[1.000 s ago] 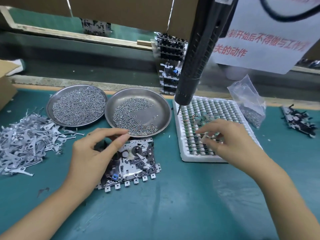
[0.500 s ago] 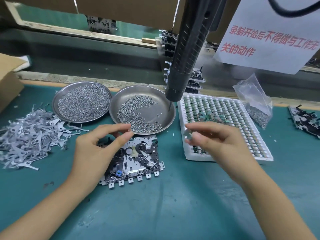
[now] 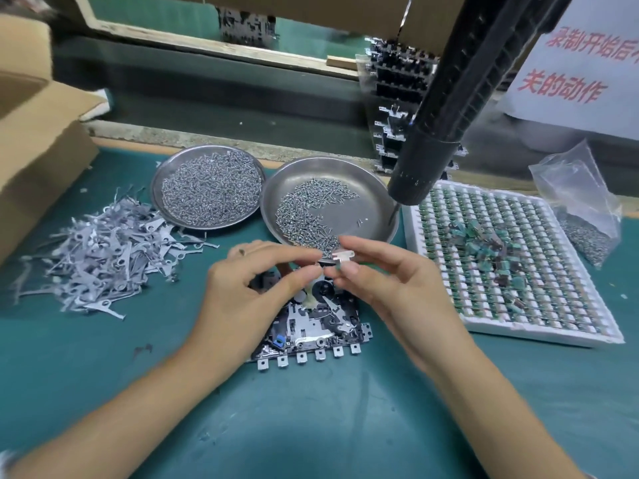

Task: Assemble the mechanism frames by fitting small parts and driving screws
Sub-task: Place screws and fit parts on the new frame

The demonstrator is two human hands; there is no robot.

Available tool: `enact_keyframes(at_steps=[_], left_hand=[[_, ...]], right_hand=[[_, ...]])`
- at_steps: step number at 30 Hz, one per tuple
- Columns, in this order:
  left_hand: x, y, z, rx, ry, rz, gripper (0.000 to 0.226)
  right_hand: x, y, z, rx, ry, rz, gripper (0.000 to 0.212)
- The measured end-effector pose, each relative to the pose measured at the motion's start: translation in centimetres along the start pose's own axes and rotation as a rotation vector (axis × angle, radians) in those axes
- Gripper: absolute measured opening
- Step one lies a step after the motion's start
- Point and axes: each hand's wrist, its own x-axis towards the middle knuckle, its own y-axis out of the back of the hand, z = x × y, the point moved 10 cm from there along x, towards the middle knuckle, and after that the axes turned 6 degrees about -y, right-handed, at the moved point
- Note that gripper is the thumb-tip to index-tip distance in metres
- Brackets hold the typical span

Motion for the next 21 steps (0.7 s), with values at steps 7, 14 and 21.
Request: enact_keyframes(at_steps=[7,14,21], left_hand=[[-0.1,-0.2,-0.7,-0.044,0.049,-0.020,0.020],[-0.2,-0.5,-0.9,-0.029,0.035,-0.060,0.022],[-0.2,-0.6,-0.9,-0.044,0.025,-0.060,0.020]], right_hand=[[-1.2,-0.3,-1.6,-0.246,0.231,0.044,0.019],[-1.1,-0.2,-1.2,-0.167,0.224,0.051,0.013],[-1.1,-0.2,-1.1,-0.187,0.206,0.060,0.018]])
